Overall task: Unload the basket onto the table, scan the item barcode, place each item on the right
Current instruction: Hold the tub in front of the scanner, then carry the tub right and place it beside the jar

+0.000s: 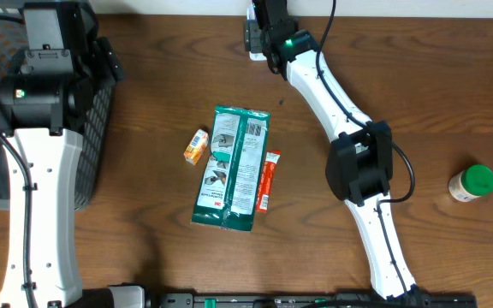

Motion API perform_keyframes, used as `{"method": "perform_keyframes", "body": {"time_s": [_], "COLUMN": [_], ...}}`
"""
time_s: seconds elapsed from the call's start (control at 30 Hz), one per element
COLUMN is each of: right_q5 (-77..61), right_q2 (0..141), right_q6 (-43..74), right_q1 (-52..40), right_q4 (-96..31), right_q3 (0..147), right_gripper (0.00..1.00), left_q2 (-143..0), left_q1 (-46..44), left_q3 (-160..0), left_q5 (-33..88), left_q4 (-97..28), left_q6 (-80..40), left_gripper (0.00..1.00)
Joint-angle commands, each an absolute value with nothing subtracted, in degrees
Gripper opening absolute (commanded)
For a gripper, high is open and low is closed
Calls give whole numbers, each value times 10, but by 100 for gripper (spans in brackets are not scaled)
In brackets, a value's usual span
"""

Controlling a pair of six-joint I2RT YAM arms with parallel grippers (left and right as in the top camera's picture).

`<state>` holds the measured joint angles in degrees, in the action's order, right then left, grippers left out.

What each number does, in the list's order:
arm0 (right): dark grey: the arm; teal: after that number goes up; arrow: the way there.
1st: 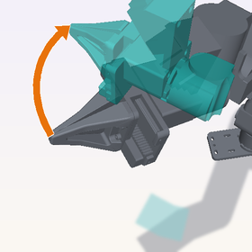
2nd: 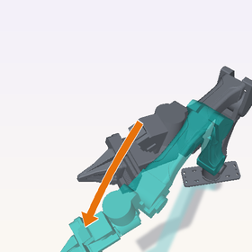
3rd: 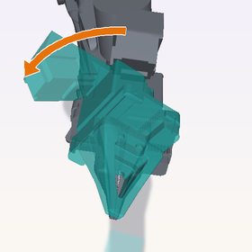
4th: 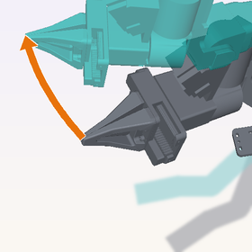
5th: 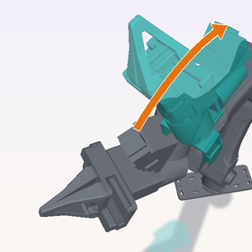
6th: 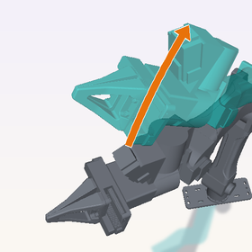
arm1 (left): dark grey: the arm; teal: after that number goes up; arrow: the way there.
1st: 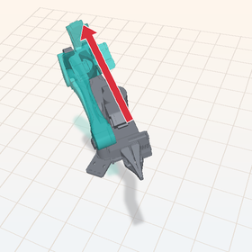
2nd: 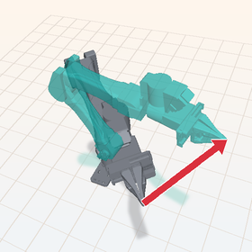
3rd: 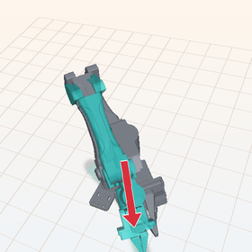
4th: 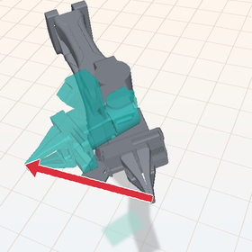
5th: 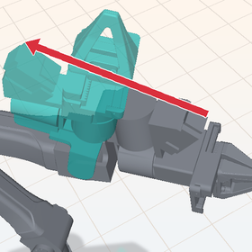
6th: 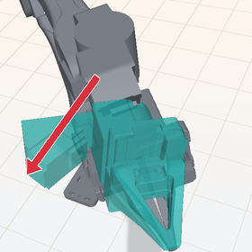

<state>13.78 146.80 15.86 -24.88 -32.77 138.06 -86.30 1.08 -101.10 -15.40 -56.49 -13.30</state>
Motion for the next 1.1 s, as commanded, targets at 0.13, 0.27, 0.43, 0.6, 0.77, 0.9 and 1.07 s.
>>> {"method": "perform_keyframes", "body": {"time_s": [0.13,0.27,0.43,0.6,0.77,0.9,1.07], "right_q5": [147,147,132,129,128,128,128], "right_q2": [1471,1471,1435,1317,1218,1161,1147], "right_q6": [154,154,154,140,92,51,9], "right_q1": [-251,-251,-248,-237,-224,-199,-152], "right_q4": [-326,-325,-326,-426,-600,-754,-913], "right_q3": [1390,1390,1391,1391,1391,1391,1390], "right_gripper": [61,61,61,61,61,62,63], "left_q2": [-864,-864,-864,-864,-864,-864,-864], "left_q1": [13,13,13,13,13,13,13], "left_q3": [-1015,-1015,-1015,-1015,-1015,-1015,-1015], "left_q5": [-164,-164,-164,-163,-164,-163,-163], "left_q4": [-564,-564,-564,-564,-564,-564,-564], "left_q6": [-134,-134,-134,-134,-134,-134,-134], "left_gripper": [90,90,90,90,90,90,90]}}
